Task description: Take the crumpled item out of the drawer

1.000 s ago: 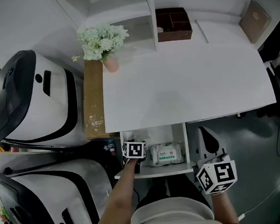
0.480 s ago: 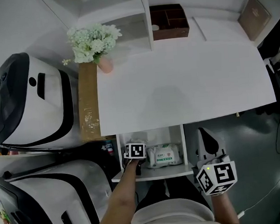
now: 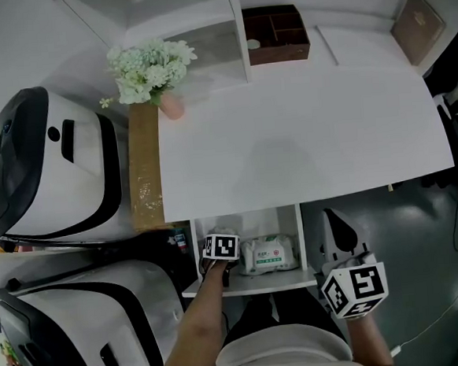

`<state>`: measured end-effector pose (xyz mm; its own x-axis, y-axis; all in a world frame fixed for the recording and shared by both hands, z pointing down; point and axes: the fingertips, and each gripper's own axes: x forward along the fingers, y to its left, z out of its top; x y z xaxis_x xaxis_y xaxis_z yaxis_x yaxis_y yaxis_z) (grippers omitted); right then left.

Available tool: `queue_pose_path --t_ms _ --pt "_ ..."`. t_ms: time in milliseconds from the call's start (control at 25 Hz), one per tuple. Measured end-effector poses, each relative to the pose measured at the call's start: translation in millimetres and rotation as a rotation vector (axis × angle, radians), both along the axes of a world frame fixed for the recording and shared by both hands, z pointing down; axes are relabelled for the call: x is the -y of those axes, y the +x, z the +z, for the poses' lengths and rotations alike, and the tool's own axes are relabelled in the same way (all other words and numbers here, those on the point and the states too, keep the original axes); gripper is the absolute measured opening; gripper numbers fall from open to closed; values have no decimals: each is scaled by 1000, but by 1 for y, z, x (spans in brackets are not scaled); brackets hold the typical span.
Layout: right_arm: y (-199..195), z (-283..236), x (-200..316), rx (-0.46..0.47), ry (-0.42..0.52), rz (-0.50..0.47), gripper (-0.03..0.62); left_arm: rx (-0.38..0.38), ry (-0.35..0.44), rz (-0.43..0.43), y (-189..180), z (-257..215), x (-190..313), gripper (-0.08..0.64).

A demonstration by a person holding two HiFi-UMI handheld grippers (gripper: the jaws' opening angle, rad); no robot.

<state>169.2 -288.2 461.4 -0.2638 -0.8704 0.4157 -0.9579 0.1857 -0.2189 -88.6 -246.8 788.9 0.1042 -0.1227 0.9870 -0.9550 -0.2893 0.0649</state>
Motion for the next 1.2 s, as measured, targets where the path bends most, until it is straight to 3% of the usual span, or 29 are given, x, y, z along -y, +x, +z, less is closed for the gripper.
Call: queue_pose_path --t_ms 360,1200 --pt "-8 -6 -3 10 18 -27 2 -15 78 2 4 -25 10 152" --pt "-51 -41 -25 26 108 -83 2 -155 407 -64 2 -157 23 141"
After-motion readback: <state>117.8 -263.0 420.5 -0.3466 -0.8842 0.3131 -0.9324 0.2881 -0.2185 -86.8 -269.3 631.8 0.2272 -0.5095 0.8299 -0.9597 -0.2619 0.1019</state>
